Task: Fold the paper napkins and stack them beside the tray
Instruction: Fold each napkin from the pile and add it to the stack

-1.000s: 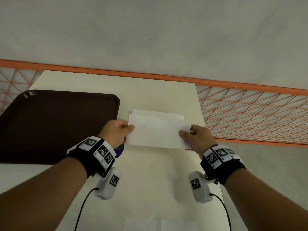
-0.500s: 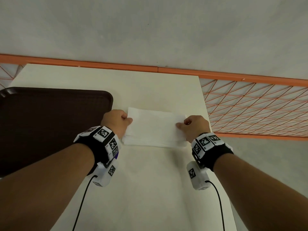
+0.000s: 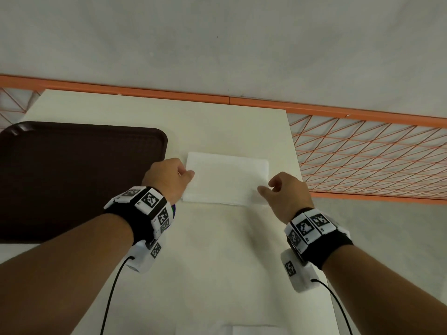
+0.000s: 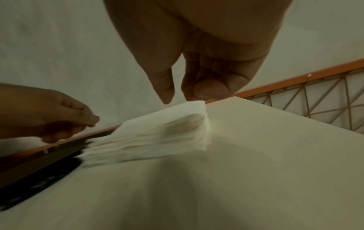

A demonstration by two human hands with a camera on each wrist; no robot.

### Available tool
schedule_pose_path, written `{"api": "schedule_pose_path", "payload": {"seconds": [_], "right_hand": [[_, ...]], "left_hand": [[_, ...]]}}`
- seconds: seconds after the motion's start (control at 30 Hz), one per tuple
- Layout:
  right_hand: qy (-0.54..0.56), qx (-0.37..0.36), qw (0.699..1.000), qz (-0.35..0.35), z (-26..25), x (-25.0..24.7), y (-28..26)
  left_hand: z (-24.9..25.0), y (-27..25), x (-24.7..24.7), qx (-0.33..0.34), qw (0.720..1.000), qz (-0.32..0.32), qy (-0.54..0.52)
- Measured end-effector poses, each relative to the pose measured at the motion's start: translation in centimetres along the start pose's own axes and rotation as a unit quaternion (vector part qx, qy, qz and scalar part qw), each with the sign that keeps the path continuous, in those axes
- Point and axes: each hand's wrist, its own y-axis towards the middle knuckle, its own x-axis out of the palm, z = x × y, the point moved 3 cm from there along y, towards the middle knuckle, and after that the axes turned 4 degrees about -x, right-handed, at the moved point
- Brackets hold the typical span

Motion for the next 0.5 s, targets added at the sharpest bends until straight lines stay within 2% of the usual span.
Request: {"api": "schedule_pose_path", "payload": {"seconds": [0.07,0.13,0.23,0.3,0.4,0.5], "right_hand": [[0.010,-0.049,0.998,-0.026,-0.1,0.0,-3.0],[-0.009,-0.098,0.990,-0.104,0.1,0.4,-6.4],[-0.104,-0.143,0.947,-0.267,1.2,1.9,-12.0],[-0.165,-0.149,0.918,-0.330,2.3,2.9,-15.5],[-0.221,-0.168,0.894,-0.352,3.2,4.5,-19.4],[-0.257,-0.217,0.888,-0.313,3.1,5.9,-21.0]], "left_hand": [[0.0,-2.4,-0.2,0.028,0.999,-0.027,-0.017],[-0.5,-5.0,0.0,0.045,0.997,-0.063,-0.019],[-1.8,-8.7,0.6,0.054,0.992,-0.117,-0.001],[-2.6,-10.9,1.0,0.057,0.988,-0.143,0.017],[-3.6,-13.8,1.7,0.057,0.982,-0.174,0.040],[-4.2,-16.1,2.4,0.060,0.975,-0.209,0.054]]}}
